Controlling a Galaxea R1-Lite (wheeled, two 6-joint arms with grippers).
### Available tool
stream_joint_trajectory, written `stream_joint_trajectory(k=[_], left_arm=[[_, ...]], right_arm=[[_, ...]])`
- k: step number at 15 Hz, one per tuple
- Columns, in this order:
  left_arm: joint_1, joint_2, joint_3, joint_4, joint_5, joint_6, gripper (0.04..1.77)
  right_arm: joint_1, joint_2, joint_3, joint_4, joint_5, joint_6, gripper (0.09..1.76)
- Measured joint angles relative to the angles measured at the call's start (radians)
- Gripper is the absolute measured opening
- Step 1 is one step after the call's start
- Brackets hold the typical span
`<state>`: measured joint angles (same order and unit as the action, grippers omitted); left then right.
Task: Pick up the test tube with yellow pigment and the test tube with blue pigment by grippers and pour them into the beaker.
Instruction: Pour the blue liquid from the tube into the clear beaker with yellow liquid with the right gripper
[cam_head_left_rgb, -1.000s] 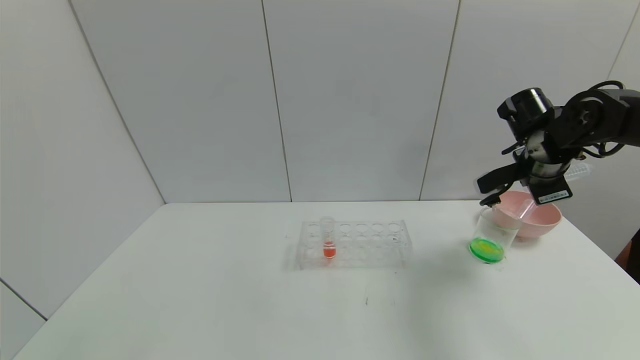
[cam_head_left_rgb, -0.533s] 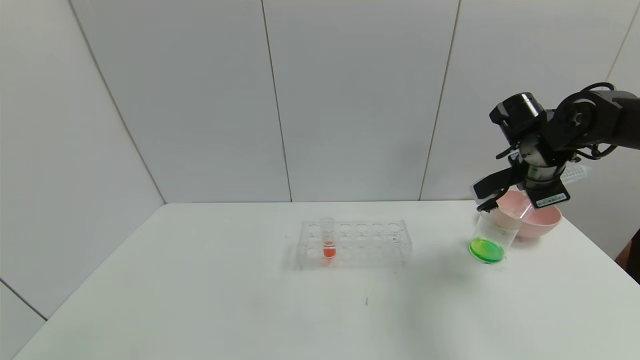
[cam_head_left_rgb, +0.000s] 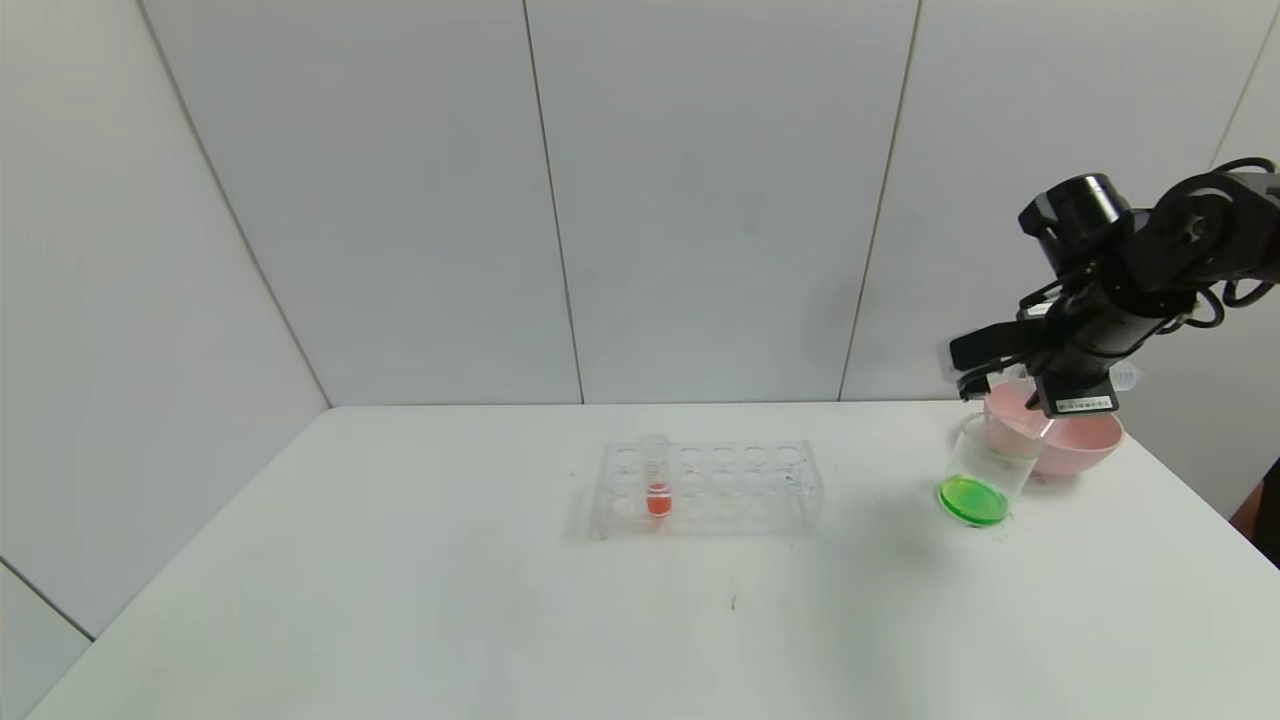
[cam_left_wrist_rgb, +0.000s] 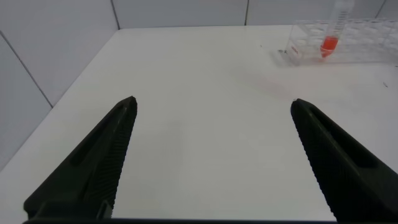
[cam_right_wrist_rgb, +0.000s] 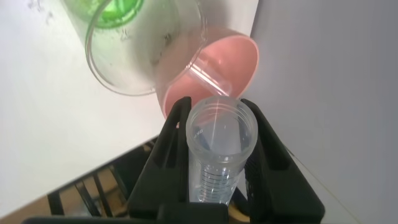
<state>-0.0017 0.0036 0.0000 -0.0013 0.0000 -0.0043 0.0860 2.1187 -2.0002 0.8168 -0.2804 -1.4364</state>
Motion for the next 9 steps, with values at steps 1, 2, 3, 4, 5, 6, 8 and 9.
stream_joint_trajectory(k=[1, 2, 3, 4, 5, 6, 8, 9], left_arm=[[0.0, 0.0, 0.0, 0.0, 0.0, 0.0, 1.76], [0.0, 0.0, 0.0, 0.0, 0.0, 0.0, 1.76], [0.0, 0.0, 0.0, 0.0, 0.0, 0.0, 1.76], [0.0, 0.0, 0.0, 0.0, 0.0, 0.0, 1.76], [0.0, 0.0, 0.0, 0.0, 0.0, 0.0, 1.76], [0.0, 0.0, 0.0, 0.0, 0.0, 0.0, 1.76], [0.0, 0.0, 0.0, 0.0, 0.0, 0.0, 1.76], [0.0, 0.0, 0.0, 0.0, 0.0, 0.0, 1.76]], right_arm=[[-0.02, -0.007, 0.0, -0.003, 0.107, 0.05, 0.57], [-0.037, -0.013, 0.0, -0.007, 0.22, 0.111, 0.57], [-0.05, -0.018, 0.0, -0.014, 0.34, 0.183, 0.57], [-0.064, -0.021, 0.0, -0.036, 0.463, 0.274, 0.57], [-0.073, -0.023, 0.004, -0.084, 0.545, 0.374, 0.57], [-0.079, -0.026, 0.012, -0.142, 0.599, 0.479, 0.57], [-0.077, -0.038, 0.029, -0.245, 0.658, 0.716, 0.57], [-0.07, -0.046, 0.035, -0.298, 0.668, 0.839, 0.57]])
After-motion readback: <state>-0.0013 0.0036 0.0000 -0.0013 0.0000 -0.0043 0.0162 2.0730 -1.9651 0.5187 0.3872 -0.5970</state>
